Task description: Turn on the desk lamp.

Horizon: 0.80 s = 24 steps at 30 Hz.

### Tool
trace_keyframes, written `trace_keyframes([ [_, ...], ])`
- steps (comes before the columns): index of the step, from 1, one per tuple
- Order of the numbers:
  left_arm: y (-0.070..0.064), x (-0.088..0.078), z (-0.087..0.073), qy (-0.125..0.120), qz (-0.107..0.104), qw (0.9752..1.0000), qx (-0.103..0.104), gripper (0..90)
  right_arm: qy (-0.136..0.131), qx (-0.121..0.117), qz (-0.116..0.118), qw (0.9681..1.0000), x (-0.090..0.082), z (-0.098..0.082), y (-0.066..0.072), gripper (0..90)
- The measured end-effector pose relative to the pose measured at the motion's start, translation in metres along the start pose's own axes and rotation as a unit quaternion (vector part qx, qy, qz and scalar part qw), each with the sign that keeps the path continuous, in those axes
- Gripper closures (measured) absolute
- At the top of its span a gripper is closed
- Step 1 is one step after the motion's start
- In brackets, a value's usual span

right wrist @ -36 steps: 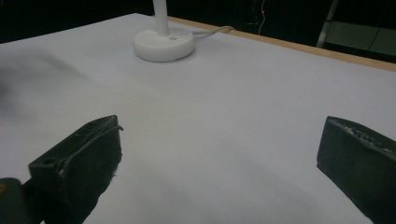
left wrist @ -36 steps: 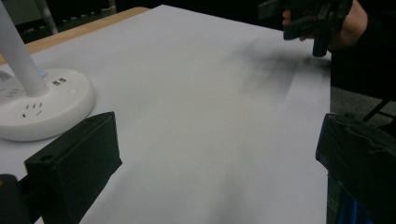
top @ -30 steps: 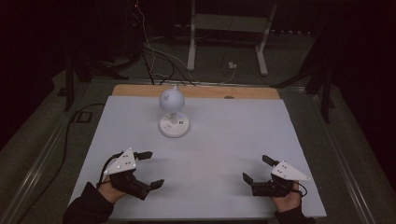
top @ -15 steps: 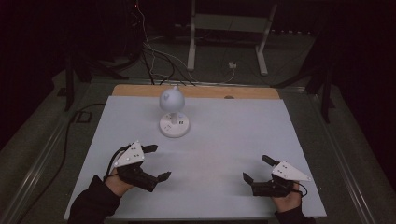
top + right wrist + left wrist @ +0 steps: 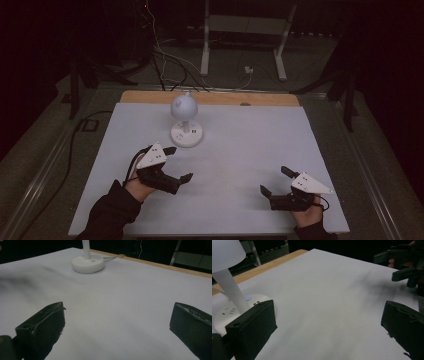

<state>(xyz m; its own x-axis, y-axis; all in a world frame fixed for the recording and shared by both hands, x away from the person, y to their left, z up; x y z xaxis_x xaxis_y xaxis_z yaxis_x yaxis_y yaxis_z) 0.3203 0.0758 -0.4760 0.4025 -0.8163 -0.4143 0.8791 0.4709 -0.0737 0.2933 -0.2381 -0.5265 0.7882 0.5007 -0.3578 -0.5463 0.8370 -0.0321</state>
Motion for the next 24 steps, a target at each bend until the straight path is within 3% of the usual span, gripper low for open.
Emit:
trace_keyframes([
  [16,0.011,0.020,0.011,-0.003,0.043,0.9990,-0.010,0.3,0.002,0.002,0.002,1.0000,0.000,0.000,0.000,0.0],
  [20,0.016,0.025,0.014,-0.006,0.064,0.9979,-0.013,0.4,-0.002,0.002,0.003,1.0000,0.000,0.001,-0.001,0.0],
  [22,0.022,0.028,0.017,-0.016,0.088,0.9958,-0.020,0.4,-0.001,0.002,0.003,1.0000,-0.001,0.001,-0.001,0.0],
  [24,0.025,0.030,0.019,-0.025,0.092,0.9951,-0.026,0.4,-0.002,0.003,0.003,1.0000,-0.001,0.001,-0.001,0.0],
])
Point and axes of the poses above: each handheld gripper's, and its own axes: x roughly forward along the jaws, z roughly out of its top, y roughly to its left, the point moved 8 cm from there along x, roughly forward along the jaws, and after that the axes turned 6 degrees about -z, right-handed, at the moved point
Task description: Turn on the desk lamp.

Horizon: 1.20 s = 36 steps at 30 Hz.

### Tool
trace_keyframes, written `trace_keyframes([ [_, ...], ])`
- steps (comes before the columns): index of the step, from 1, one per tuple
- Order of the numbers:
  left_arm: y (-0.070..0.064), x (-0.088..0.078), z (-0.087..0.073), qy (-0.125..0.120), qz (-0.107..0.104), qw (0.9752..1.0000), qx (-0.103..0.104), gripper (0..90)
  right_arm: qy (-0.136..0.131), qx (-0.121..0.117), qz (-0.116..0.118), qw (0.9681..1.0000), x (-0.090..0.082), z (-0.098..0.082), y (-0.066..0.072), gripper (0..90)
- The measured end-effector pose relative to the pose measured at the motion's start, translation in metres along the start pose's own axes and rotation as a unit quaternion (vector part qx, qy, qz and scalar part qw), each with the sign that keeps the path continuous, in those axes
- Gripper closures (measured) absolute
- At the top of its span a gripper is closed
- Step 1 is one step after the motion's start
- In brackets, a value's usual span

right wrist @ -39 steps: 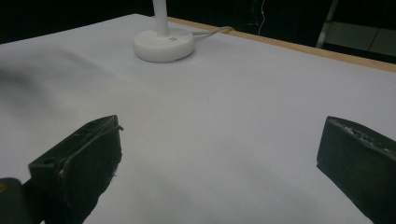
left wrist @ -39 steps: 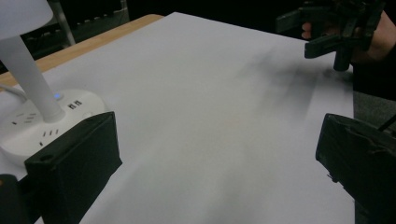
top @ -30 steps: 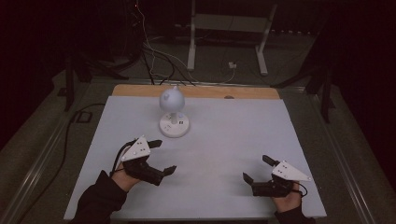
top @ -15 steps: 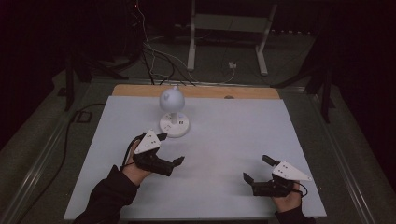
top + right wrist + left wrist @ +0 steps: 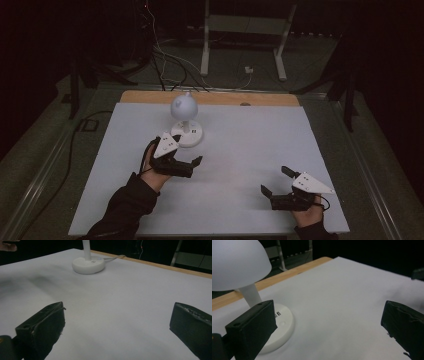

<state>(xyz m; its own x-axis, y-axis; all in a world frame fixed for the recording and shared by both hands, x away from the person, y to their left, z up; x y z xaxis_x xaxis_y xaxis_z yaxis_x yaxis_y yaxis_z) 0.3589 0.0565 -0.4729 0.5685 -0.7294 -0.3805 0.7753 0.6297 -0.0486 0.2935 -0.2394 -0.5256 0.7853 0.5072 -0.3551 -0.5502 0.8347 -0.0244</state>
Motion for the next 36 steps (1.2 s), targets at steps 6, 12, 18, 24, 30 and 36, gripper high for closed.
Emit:
trace_keyframes([
  [6,0.006,0.009,0.003,-0.003,0.032,0.9994,-0.010,0.4,0.000,0.000,0.001,1.0000,0.000,0.000,0.000,0.0],
  [12,0.009,0.019,0.003,-0.001,0.051,0.9983,-0.026,0.4,0.001,0.001,0.004,1.0000,0.000,0.000,0.001,0.0],
  [18,0.016,0.034,0.003,-0.010,0.104,0.9936,-0.043,0.3,-0.002,0.000,0.006,1.0000,0.000,0.000,0.001,0.0],
  [24,0.020,0.047,-0.004,0.001,0.111,0.9915,-0.068,0.4,-0.001,0.002,0.008,1.0000,0.000,0.000,0.001,0.0],
  [30,0.029,0.054,-0.008,0.011,0.137,0.9864,-0.091,2.6,-0.003,0.004,0.010,0.9999,0.000,0.000,0.001,0.0],
  [36,0.038,0.063,-0.012,0.024,0.160,0.9830,-0.086,9.6,-0.003,0.005,0.012,0.9999,0.000,0.000,0.002,0.0],
])
Point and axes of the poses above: each handheld gripper's, and its own axes: x roughly forward along the jaws, z roughly out of its top, y roughly to its left, the point moved 8 cm from there along x, roughly forward along the jaws, and after that the axes turned 6 degrees about -z, right-handed, at the moved point
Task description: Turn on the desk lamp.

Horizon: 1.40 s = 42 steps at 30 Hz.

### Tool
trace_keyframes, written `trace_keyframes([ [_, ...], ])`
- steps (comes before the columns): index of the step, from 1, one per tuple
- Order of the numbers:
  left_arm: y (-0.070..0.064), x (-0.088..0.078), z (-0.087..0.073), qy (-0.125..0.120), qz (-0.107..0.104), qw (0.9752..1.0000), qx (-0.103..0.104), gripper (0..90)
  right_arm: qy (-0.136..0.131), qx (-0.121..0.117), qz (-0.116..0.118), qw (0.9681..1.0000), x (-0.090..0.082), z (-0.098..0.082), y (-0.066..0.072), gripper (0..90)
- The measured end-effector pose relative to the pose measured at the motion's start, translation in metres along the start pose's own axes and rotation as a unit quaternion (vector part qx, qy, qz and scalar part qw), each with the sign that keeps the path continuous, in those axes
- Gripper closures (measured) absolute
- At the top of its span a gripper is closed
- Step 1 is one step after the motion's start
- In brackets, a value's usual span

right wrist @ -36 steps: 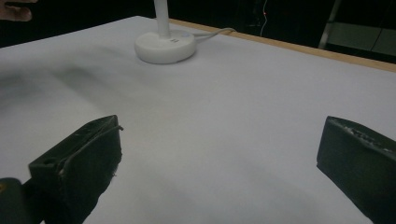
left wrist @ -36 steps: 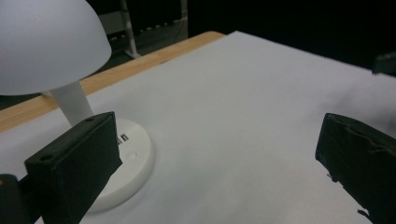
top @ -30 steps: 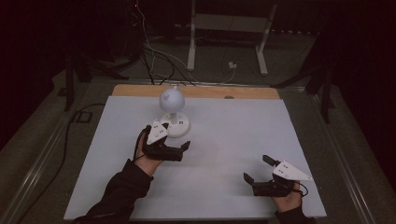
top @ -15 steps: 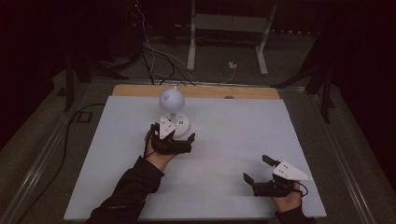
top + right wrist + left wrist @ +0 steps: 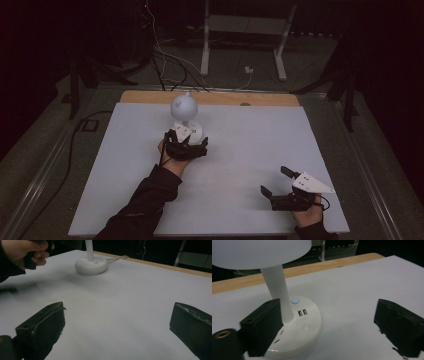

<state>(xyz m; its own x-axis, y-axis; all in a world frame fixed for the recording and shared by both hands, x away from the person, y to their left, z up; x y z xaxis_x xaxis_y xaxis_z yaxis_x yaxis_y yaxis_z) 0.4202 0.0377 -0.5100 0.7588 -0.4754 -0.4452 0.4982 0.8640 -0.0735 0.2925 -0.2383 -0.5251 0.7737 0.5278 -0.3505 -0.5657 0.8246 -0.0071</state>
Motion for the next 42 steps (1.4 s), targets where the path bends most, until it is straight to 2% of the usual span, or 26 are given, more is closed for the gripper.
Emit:
trace_keyframes([
  [2,0.002,0.002,-0.001,-0.001,0.012,0.9999,0.005,13.6,-0.001,-0.001,0.000,1.0000,0.000,0.000,0.000,0.0],
  [5,0.004,0.006,-0.002,0.001,0.018,0.9998,0.011,20.5,-0.001,0.000,-0.001,1.0000,0.000,0.000,0.000,0.0],
  [8,0.005,0.008,-0.004,0.004,0.014,0.9998,0.010,24.8,0.000,0.004,-0.001,1.0000,0.000,0.000,-0.001,0.0],
  [9,0.005,0.008,-0.004,0.003,0.016,0.9998,0.012,34.4,0.000,0.002,-0.001,1.0000,0.000,0.000,-0.001,0.0],
  [10,0.006,0.009,-0.004,0.006,0.015,0.9998,0.015,34.4,0.000,0.002,-0.001,1.0000,0.000,0.000,-0.001,0.0],
  [12,0.007,0.009,-0.005,0.003,0.018,0.9997,0.014,43.8,-0.001,0.003,-0.002,1.0000,0.000,0.000,-0.001,0.0],
  [14,0.008,0.010,-0.005,0.004,0.022,0.9997,0.012,46.4,-0.002,0.002,-0.002,1.0000,-0.001,0.000,-0.001,0.0],
  [15,0.010,0.011,-0.005,0.004,0.029,0.9994,0.016,49.4,-0.003,0.002,-0.002,1.0000,-0.001,0.000,-0.001,0.0],
  [18,0.012,0.012,-0.006,0.005,0.031,0.9994,0.013,60.2,-0.002,0.004,-0.001,1.0000,0.000,0.000,-0.002,0.0],
  [19,0.014,0.012,-0.007,0.002,0.033,0.9994,0.011,60.2,-0.002,0.004,-0.001,1.0000,0.000,0.000,-0.002,0.0],
  [20,0.016,0.013,-0.007,0.000,0.036,0.9993,0.011,67.6,-0.002,0.003,-0.002,1.0000,-0.001,0.000,-0.001,0.0],
  [23,0.019,0.014,-0.007,-0.003,0.043,0.9990,0.012,74.9,-0.003,0.004,-0.001,1.0000,0.000,0.000,-0.002,0.0],
  [26,0.023,0.016,-0.009,0.000,0.045,0.9990,0.007,79.1,-0.003,0.003,-0.002,1.0000,-0.001,0.000,-0.002,0.0],
  [28,0.025,0.018,-0.011,0.005,0.047,0.9987,0.015,83.4,-0.003,0.005,-0.002,1.0000,-0.001,0.000,-0.002,0.0],
  [30,0.026,0.020,-0.012,0.007,0.047,0.9988,0.014,86.9,-0.002,0.005,-0.002,1.0000,-0.001,0.000,-0.002,0.0],
  [33,0.028,0.024,-0.017,0.011,0.033,0.9993,0.015,90.0,-0.003,0.004,-0.001,1.0000,-0.001,0.000,-0.002,0.0],
  [42,0.026,0.029,-0.022,0.017,0.027,0.9992,0.025,90.0,-0.001,0.004,0.000,1.0000,-0.001,0.000,-0.002,0.0],
])
Point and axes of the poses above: each handheld gripper's, and its own axes: x roughly forward along the jaws, z roughly out of its top, y roughly to its left, the point moved 8 cm from there along x, roughly forward along the jaws, and after that the axes turned 6 degrees about -z, right-handed, at the moved point
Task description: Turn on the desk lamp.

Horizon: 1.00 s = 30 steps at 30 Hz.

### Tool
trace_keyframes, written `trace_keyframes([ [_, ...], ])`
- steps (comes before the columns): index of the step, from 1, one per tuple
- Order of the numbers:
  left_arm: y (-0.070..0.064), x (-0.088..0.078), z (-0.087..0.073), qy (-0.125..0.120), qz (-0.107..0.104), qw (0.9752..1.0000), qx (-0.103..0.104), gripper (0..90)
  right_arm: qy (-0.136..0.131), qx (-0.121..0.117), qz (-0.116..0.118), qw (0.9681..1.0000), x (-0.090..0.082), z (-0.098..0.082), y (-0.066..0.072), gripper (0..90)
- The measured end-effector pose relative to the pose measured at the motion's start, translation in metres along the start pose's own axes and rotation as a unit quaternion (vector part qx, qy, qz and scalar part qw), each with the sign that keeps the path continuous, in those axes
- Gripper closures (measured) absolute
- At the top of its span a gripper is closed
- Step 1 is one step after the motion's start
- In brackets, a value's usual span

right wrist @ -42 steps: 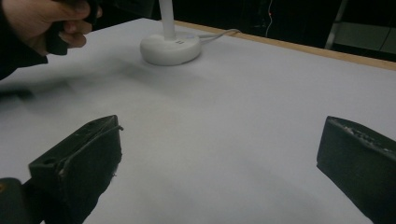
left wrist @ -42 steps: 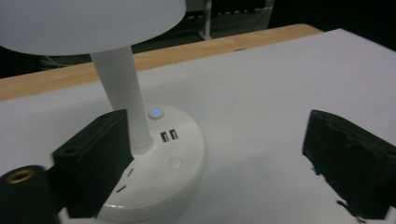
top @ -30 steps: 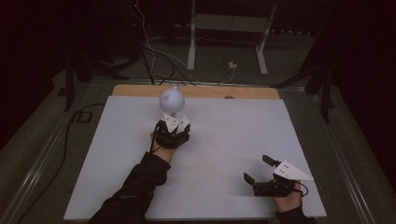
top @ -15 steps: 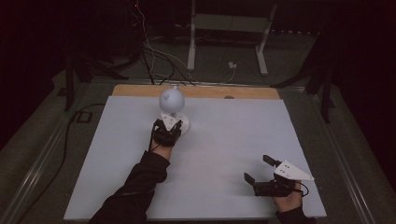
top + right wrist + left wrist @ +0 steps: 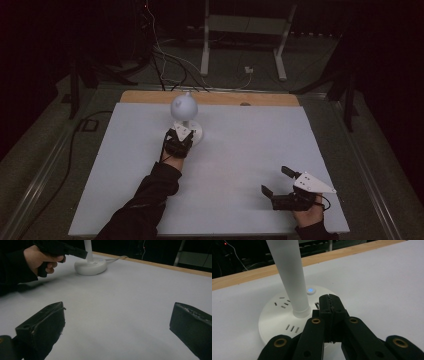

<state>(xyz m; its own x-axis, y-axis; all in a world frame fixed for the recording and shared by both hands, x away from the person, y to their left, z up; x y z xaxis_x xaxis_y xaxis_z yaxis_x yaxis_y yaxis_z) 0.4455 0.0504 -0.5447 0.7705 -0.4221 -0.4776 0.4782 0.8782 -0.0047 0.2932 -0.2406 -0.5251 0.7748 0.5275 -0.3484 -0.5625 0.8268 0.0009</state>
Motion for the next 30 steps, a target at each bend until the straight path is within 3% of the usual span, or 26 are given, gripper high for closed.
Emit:
trace_keyframes([
  [12,0.002,0.008,-0.008,0.007,0.011,0.9999,0.004,90.0,0.001,0.000,0.000,1.0000,0.000,0.000,0.000,0.0],
  [30,-0.002,0.017,-0.013,0.011,0.011,0.9994,0.031,90.0,0.005,0.001,0.002,1.0000,0.001,-0.001,0.000,0.0],
])
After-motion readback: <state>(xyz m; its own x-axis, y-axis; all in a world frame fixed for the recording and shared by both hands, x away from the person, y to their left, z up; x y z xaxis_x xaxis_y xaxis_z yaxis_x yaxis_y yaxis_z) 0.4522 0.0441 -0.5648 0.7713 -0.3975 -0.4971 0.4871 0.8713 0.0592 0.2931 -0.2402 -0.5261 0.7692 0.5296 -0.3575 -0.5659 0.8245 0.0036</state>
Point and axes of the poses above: each handheld gripper's, and its own axes: x roughly forward along the jaws, z roughly out of its top, y roughly to its left, the point moved 8 cm from there along x, roughly forward along the jaws, and after that the axes turned 6 degrees about -z, right-handed, at the moved point
